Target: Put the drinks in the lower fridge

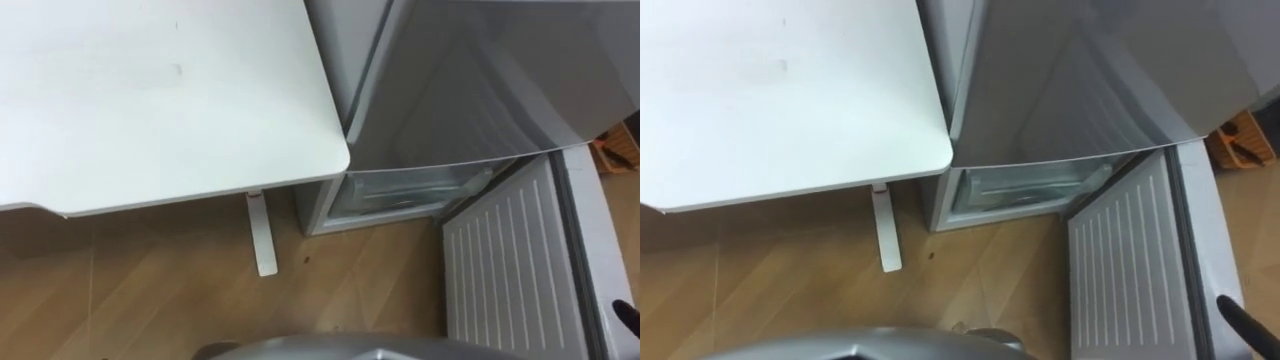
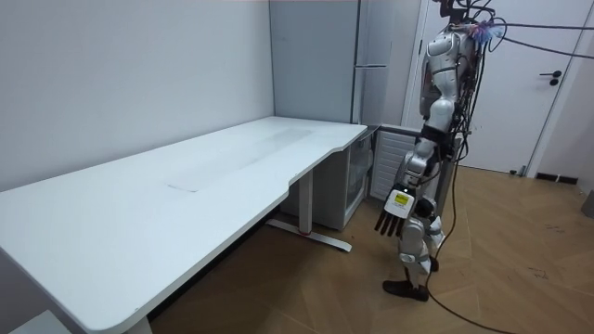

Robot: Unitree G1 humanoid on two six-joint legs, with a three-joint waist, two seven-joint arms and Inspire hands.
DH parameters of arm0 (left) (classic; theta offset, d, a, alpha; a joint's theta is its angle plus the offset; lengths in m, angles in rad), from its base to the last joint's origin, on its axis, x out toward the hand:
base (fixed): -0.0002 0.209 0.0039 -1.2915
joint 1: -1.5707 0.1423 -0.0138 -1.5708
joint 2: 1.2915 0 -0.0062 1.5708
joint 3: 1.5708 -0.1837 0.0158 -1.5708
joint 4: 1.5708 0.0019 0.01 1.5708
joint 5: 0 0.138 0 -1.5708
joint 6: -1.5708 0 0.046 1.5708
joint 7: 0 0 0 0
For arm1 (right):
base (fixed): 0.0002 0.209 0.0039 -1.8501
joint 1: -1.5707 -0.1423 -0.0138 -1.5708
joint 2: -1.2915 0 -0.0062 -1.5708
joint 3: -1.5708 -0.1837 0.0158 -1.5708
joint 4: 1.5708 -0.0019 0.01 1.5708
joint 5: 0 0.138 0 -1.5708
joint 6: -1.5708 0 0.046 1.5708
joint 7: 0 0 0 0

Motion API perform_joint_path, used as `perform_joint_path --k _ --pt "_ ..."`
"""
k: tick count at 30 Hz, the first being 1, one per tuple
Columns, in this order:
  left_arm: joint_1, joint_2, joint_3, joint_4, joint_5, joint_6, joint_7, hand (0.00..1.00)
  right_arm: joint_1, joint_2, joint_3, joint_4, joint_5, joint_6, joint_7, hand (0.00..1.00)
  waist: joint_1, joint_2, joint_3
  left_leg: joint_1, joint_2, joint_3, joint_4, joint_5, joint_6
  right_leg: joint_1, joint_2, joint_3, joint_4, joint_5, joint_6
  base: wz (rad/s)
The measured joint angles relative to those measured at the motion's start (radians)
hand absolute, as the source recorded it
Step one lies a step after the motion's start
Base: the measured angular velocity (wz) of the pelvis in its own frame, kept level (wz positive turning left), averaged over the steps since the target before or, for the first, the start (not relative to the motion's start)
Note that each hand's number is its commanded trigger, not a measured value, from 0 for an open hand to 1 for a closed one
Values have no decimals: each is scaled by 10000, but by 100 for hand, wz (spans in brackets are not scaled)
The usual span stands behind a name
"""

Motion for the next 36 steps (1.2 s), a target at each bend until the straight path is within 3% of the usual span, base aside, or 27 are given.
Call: perform_joint_path --k 5,9,13,19,21,27,31,36 --pt "-38 2 -262 66 427 153 -15 0 -45 148 752 574 -36 360 731 0 176 109 12 17 -6 -82 65 -1 4 7 -19 -19 41 4 -6 1" --pt "-330 -76 -814 296 445 133 -14 0 -119 722 1813 844 705 705 1798 0 387 234 15 28 -7 -135 158 -6 13 28 -18 -17 40 5 -9 2" --pt "-462 -253 -877 298 438 -4 -14 0 -803 1275 2456 1100 993 815 3091 0 456 474 6 -50 -37 -193 237 -22 37 48 -21 -12 -143 -2 -6 1" --pt "-434 -364 -1062 244 428 -52 4 0 -1049 1478 3979 909 1218 920 4291 0 711 631 1 -25 -82 -436 268 -9 41 190 -33 -298 -172 -8 7 12" --pt "-444 -455 -1243 11 413 -65 37 0 -1100 1683 4314 904 1131 916 4537 0 767 645 -15 -39 -79 -477 266 -6 34 251 -4 -304 -297 -10 8 11" --pt "-709 -455 -1784 -75 353 -256 282 0 -1377 2248 5629 870 1137 1157 5250 0 1164 722 49 -44 -92 -514 264 -7 30 295 -9 -316 -302 -9 8 0" --pt "-716 -458 -2137 -30 360 -311 289 0 -1653 2306 6184 538 1078 1248 5463 0 1434 844 89 -99 -152 -692 239 -8 36 385 -22 -301 -303 -11 12 6" --pt "-650 -502 -2140 -10 72 -311 279 0 -2267 2284 6194 515 973 1367 5378 0 1705 834 110 -70 -176 -738 246 -6 39 432 -37 -328 -307 -24 32 2"
